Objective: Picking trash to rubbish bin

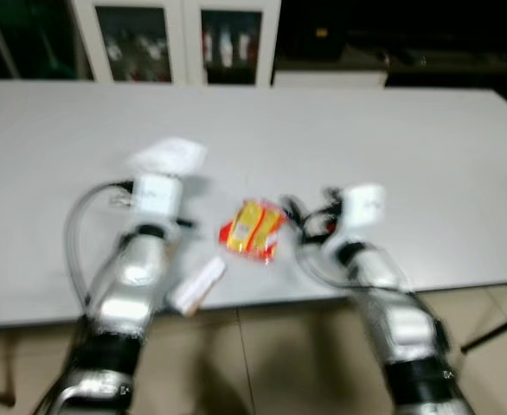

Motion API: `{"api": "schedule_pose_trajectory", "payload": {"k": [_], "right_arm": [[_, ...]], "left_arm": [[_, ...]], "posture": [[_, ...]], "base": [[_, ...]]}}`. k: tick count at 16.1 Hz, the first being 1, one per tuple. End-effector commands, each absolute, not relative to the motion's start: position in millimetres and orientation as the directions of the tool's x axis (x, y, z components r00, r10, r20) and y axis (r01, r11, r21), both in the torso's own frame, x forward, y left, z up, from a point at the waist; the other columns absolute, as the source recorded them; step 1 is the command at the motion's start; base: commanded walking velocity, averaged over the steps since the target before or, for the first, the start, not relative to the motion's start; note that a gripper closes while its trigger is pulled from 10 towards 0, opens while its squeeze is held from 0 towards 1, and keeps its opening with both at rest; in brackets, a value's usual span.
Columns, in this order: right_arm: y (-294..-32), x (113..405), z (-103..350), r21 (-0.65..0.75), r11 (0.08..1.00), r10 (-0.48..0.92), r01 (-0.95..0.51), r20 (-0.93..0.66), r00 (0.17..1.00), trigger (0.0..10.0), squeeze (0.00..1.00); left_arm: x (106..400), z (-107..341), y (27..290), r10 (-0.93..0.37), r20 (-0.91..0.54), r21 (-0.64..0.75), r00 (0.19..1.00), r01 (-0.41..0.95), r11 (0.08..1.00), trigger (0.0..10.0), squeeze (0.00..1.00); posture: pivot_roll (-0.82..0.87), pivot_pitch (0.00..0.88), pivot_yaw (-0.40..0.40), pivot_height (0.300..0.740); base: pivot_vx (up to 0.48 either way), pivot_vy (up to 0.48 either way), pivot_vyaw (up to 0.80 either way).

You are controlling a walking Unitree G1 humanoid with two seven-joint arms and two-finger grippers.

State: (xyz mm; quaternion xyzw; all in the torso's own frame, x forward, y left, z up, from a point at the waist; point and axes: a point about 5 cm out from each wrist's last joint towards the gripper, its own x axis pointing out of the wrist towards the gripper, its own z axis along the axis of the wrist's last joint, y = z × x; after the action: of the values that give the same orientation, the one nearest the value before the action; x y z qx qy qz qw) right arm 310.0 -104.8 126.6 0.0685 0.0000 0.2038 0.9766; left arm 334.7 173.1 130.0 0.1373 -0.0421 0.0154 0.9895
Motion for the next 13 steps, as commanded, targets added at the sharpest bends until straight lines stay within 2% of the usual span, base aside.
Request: {"api": "schedule_pose_trajectory", "payload": {"k": [1,6,7,8,13], "right_arm": [[-116.7,310.6,128.8,0.117,0.917,0.382,-0.382,0.024,0.924,10.0,0.0],[-100.9,302.6,118.2,0.099,0.864,0.498,-0.493,-0.031,0.867,10.0,0.0],[-101.0,302.7,115.9,0.105,0.866,0.494,-0.488,-0.04,0.868,10.0,0.08],[-101.4,303.0,114.8,0.124,0.867,0.491,-0.483,-0.042,0.87,10.0,1.0],[-101.1,303.2,108.3,0.12,0.865,0.498,-0.488,-0.076,0.864,10.0,1.0]], "left_arm": [[335.9,133.0,160.0,-0.016,0.103,0.249,0.995,-0.01,0.969,10.0,0.0],[336.1,132.9,158.9,-0.019,0.099,0.25,0.995,-0.006,0.968,10.0,0.0],[336.0,132.9,158.9,-0.019,0.099,0.25,0.995,-0.006,0.968,10.0,0.0],[335.8,132.8,159.0,-0.019,0.099,0.25,0.995,-0.007,0.968,10.0,0.0],[335.0,131.5,158.2,-0.023,0.093,0.25,0.995,-0.001,0.968,10.0,0.0]], "posture": [[-0.02,0.048,-0.045,0.74],[-0.02,0.049,-0.048,0.74],[-0.02,0.05,-0.048,0.74],[-0.02,0.051,-0.049,0.74],[-0.01,0.045,-0.051,0.74]], "base": [[0.0,0.0,0.0],[0.0,0.0,0.0],[0.0,0.0,0.0],[0.0,0.0,0.0],[0.0,0.0,0.0]]}}
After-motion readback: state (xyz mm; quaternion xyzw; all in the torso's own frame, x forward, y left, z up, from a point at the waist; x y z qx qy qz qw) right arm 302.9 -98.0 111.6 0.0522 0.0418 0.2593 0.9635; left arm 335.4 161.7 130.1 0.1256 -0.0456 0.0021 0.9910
